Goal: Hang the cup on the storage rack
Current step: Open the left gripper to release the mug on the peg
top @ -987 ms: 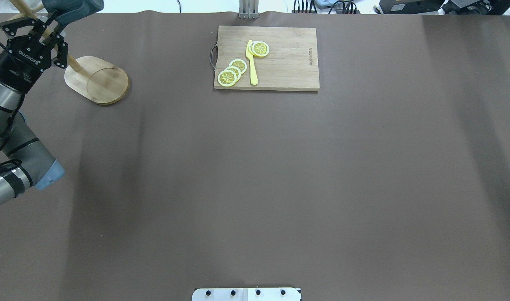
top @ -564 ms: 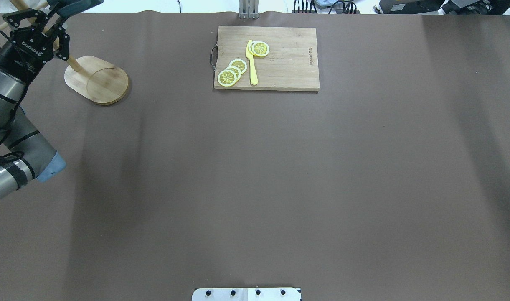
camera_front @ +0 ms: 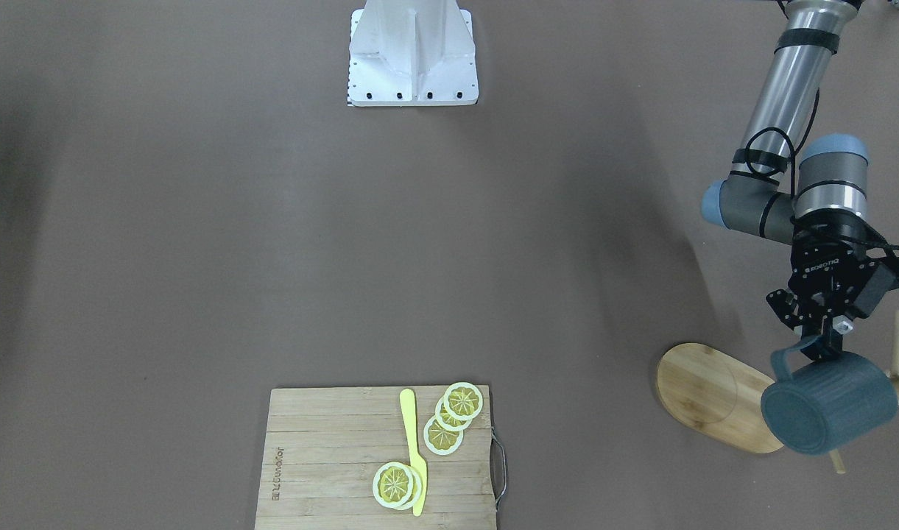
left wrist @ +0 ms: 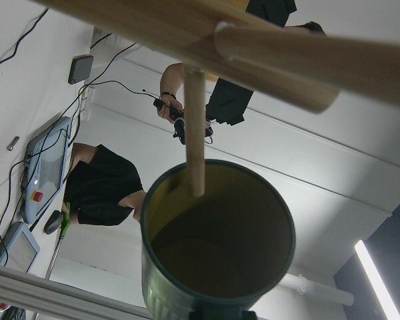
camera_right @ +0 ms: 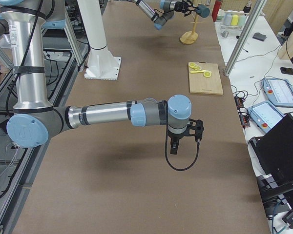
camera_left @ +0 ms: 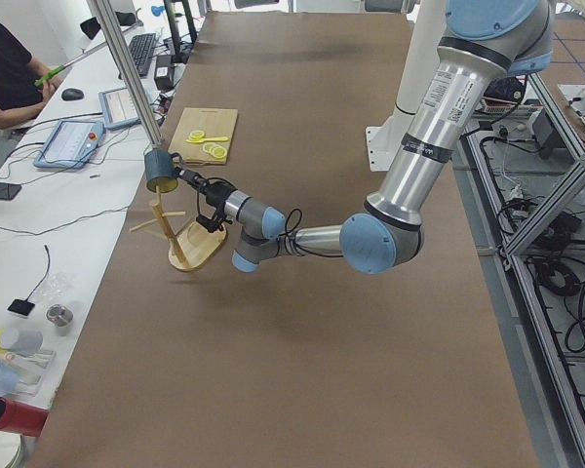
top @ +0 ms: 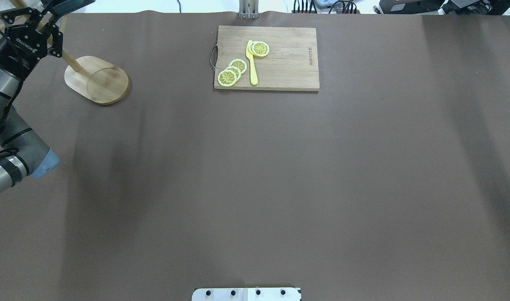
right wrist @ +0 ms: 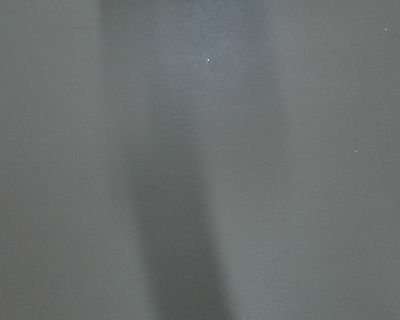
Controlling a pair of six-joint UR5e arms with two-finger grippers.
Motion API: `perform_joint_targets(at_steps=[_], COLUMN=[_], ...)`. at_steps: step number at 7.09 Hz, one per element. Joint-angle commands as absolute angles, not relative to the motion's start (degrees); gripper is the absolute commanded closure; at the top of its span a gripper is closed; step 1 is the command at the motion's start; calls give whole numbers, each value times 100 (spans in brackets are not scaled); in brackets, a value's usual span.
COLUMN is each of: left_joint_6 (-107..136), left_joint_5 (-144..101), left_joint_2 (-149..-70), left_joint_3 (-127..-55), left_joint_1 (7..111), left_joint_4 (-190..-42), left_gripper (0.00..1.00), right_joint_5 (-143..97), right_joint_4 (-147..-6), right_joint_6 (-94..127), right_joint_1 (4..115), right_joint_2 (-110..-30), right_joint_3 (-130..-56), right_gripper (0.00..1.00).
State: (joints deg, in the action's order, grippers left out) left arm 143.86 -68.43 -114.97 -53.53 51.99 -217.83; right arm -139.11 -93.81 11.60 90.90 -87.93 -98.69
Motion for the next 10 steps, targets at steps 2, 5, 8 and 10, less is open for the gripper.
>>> perform_joint_targets(at_steps=[2, 5, 8, 10], left_joint_6=[14546, 14792, 15107, 15423], left_joint_5=[-6873, -6891, -6891, -6891], left_joint_2=[-11479, -11400, -11242, -11233], left_joint_3=[-5238, -5221, -5221, -5212], left_joint_1=[5238, 5238, 5221, 5221], left_joint_4=[-21797, -21814, -21867, -21867], left_gripper=[100, 100, 100, 100], right_joint_5=[-13878, -13878, -13878, -13869], right_joint_4=[-9571, -9571, -9571, -9571], right_joint_6=[1169, 1169, 1169, 1169], right_joint_1=[9070, 9062, 9044, 9044], right_joint_2=[-8789, -8789, -8789, -8789], right_joint_3=[-10046, -10055, -10046, -10046], right_gripper=[0, 0, 0, 0])
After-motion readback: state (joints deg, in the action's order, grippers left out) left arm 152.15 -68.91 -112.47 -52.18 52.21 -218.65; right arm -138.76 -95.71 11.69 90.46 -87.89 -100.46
